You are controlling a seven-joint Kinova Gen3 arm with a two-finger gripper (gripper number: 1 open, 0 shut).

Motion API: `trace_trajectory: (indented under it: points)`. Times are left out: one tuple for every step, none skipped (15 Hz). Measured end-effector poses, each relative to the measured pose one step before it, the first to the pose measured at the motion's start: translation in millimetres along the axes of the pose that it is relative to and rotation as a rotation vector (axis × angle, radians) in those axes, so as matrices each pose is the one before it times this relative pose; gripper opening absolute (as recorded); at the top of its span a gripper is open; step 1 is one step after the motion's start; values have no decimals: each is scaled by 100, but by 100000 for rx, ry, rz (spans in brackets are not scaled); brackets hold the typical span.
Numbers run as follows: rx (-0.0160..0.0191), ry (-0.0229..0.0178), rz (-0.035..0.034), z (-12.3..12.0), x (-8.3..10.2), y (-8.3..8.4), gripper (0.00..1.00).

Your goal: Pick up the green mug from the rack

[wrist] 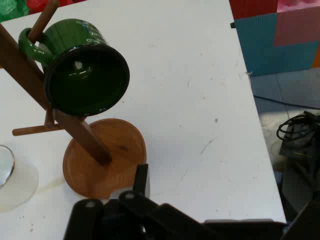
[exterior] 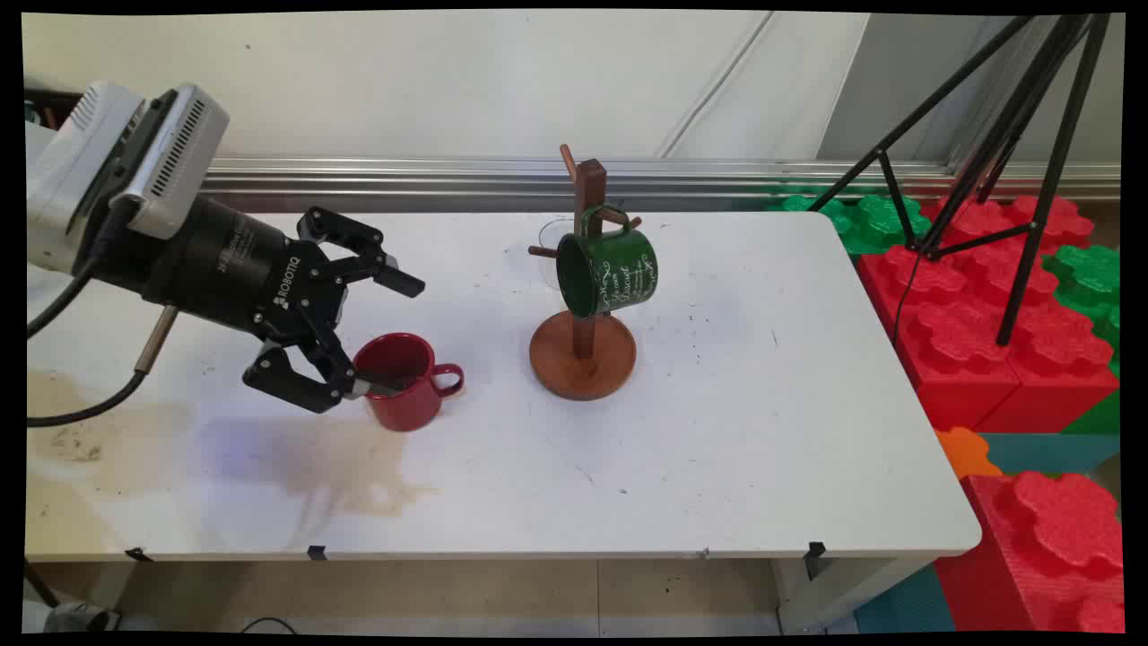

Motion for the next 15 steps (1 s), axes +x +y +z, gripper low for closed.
trace_trajectory:
  points:
    - [207, -98, -514, 34, 141, 92, 100]
    - [327, -76, -756, 50, 237, 143, 100]
    - [179, -99, -712, 54, 170, 106, 100]
    - [381, -94, -1296, 60, 265, 175, 100]
    - [266, -3, -1091, 49, 185, 128, 100]
    - [657, 82, -2124, 65, 351, 239, 100]
    - [569, 205, -2132, 77, 337, 239, 100]
    - [664, 315, -2494, 94, 401, 300, 100]
    - [544, 299, -2156, 92, 359, 273, 100]
    - [612, 310, -2348, 142, 408, 331, 100]
    - [694, 250, -2274, 173, 384, 320, 100]
    - [794, 195, -1804, 199, 322, 258, 100]
    - [646, 108, -1393, 171, 192, 139, 100]
    - [1050, 156, -2120, 239, 266, 216, 100]
    - [763, 150, -1482, 168, 163, 132, 100]
